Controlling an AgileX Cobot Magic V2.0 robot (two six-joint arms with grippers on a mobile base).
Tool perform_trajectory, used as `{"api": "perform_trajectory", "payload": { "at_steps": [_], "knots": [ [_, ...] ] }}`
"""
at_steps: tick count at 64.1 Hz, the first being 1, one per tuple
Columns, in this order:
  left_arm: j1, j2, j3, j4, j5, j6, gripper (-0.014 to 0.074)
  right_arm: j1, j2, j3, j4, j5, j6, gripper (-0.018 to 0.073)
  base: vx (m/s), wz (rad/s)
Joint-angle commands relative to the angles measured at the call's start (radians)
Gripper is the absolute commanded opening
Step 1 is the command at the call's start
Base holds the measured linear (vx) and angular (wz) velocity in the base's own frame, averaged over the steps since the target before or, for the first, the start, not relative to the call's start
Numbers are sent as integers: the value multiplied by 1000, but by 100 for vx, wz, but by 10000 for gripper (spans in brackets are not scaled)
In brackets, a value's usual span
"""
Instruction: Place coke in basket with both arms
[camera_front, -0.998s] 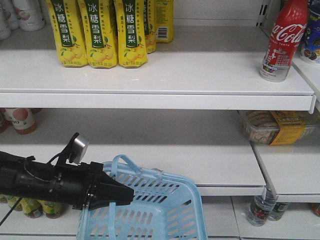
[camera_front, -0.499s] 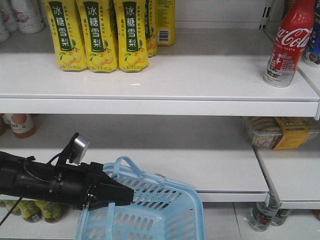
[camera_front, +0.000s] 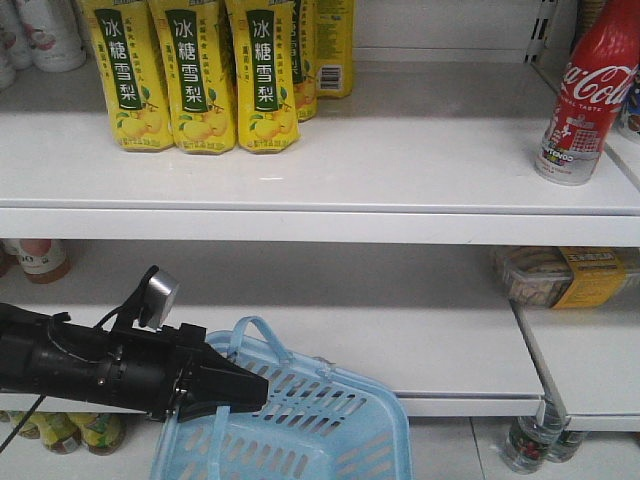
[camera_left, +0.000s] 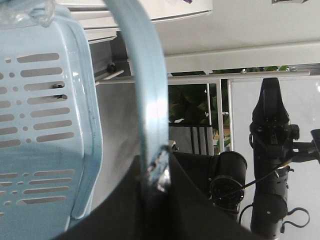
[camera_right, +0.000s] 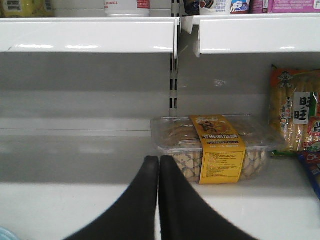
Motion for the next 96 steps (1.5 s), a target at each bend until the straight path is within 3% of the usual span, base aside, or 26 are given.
{"api": "perform_trajectory", "payload": {
  "at_steps": [1,68,78,96],
  "knots": [
    [-3,-48,-18,-75,71,17,-6,0,-19,11,-5,-70,-12,-10,3,1],
    [-3,-48,-18,-75,71,17,-6,0,-19,11,-5,-70,-12,-10,0,0],
    [-3,-48,-18,-75,71,17,-6,-1,-18,3,26,-131,25,-10,0,0],
    [-3,-48,-18,-75,71,17,-6,-1,133,-185,67,-101,25,-10,0,0]
  ]
}}
